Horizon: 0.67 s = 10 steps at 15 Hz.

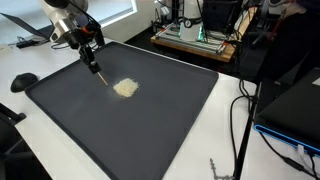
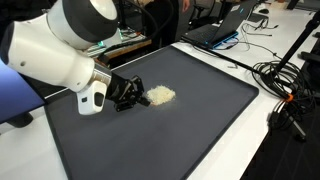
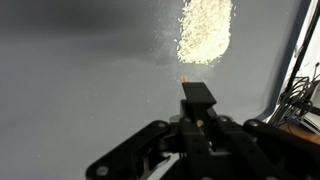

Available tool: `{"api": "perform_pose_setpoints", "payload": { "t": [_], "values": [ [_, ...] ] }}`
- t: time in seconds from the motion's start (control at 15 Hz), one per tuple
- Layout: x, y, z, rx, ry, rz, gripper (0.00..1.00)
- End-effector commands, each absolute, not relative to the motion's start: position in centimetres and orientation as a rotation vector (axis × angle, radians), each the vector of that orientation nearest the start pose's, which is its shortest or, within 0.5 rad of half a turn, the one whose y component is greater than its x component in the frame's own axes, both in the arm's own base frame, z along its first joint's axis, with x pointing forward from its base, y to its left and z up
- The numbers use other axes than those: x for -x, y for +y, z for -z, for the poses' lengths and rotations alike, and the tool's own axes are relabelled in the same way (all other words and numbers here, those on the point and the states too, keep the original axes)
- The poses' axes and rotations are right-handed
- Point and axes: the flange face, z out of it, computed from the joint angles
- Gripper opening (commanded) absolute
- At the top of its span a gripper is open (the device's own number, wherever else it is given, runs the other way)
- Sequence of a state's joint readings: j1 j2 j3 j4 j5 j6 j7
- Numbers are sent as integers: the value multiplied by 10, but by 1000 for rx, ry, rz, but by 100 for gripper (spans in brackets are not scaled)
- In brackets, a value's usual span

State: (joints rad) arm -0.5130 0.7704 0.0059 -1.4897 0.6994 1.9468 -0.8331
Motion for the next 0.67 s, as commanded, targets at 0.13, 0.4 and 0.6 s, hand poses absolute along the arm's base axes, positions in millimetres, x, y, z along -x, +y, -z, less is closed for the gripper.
{"api": "perform_pose_setpoints", "payload": {
  "t": [0.13, 0.4, 0.6],
  "values": [
    [-610, -316, -210, 2398, 180, 288, 3],
    [-591, -317, -214, 2383, 263, 339, 3],
    [-576, -301, -216, 2369, 335, 337, 3]
  ]
}}
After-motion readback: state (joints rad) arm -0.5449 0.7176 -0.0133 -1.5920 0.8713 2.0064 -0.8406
